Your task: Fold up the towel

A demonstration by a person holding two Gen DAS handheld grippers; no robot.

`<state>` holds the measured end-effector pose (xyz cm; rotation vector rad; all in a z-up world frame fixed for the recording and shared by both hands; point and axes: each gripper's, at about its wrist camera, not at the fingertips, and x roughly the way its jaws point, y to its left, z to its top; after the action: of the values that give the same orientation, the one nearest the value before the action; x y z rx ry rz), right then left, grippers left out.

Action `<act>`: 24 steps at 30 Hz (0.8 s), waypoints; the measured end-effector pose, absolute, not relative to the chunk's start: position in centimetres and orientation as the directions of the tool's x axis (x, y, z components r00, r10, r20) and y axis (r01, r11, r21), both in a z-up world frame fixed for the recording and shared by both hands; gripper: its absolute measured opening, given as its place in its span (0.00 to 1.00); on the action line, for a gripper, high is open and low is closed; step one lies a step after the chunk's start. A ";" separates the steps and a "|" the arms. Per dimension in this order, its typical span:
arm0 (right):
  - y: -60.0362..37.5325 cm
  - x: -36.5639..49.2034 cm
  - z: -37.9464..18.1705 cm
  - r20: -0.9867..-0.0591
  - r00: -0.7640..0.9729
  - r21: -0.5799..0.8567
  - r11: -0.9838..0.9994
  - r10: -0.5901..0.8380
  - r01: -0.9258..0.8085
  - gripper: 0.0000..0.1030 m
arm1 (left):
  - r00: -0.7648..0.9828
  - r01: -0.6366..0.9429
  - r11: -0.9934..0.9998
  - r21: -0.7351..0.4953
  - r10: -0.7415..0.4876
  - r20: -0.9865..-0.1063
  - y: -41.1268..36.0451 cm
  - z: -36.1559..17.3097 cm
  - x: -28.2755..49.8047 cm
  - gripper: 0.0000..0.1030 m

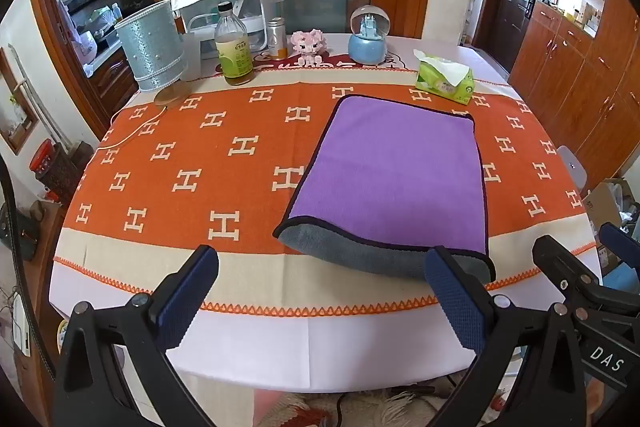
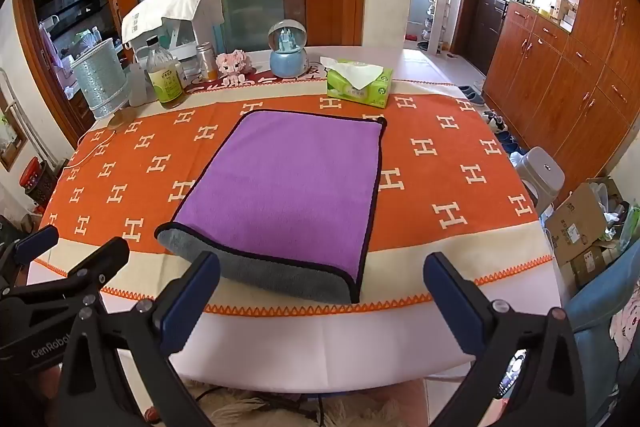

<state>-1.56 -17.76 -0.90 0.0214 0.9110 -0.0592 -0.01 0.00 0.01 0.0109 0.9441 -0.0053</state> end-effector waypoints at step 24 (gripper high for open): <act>-18.1 -1.4 -0.6 -0.780 0.624 -0.012 0.998 -0.051 0.066 1.00 | 0.614 0.009 1.000 0.017 0.008 -0.789 -0.5 0.6 0.8 0.99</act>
<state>-1.36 -18.15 -0.62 0.0184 0.8941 -0.0669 0.78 -0.46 0.65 0.0200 0.9093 -0.0006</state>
